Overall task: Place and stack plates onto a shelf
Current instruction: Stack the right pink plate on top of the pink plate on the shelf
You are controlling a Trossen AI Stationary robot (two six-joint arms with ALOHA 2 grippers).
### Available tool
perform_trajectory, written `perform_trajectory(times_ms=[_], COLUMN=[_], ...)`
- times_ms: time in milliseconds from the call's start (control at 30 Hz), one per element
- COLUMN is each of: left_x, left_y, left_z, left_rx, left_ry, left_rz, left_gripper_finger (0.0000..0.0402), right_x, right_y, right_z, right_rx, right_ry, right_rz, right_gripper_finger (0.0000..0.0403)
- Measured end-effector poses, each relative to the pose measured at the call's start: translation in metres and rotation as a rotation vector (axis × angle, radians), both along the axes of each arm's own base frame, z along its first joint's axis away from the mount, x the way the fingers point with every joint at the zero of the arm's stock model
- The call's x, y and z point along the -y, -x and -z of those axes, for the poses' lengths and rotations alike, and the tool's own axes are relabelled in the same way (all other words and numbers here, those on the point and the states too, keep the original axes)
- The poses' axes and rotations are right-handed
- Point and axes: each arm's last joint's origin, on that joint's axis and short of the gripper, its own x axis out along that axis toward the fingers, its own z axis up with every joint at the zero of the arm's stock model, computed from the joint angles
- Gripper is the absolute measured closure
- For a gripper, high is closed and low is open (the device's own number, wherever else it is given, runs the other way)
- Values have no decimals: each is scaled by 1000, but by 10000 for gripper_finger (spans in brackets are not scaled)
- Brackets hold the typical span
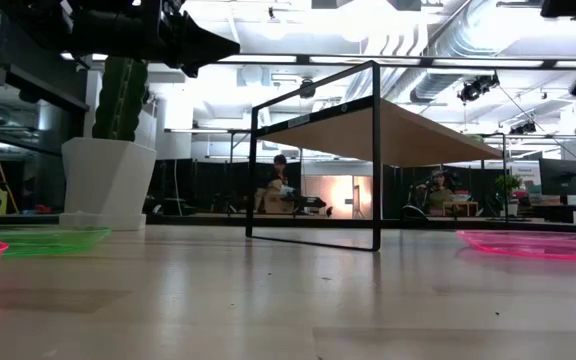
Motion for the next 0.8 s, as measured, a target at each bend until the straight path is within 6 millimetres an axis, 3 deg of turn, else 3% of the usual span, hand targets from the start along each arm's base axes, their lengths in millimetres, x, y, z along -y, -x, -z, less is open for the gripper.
perform_trajectory(times_ms=[167, 367, 533, 800], left_x=[0, 0, 0, 0], left_y=[0, 0, 0, 0], left_z=[0, 0, 0, 0], left_rx=[0, -1, -1, -1], left_ry=[-13, -13, -14, -14], left_rz=[0, 0, 0, 0], left_gripper_finger=[401, 401, 401, 401], right_x=[-13, -16, -15, -11], right_y=[-17, -25, -27, -27], right_z=[8, 42, 66, 82], right_rx=[-99, -232, -264, -275], right_ry=[140, 288, 408, 490], right_rz=[10, 32, 66, 133], right_gripper_finger=[293, 203, 184, 182])
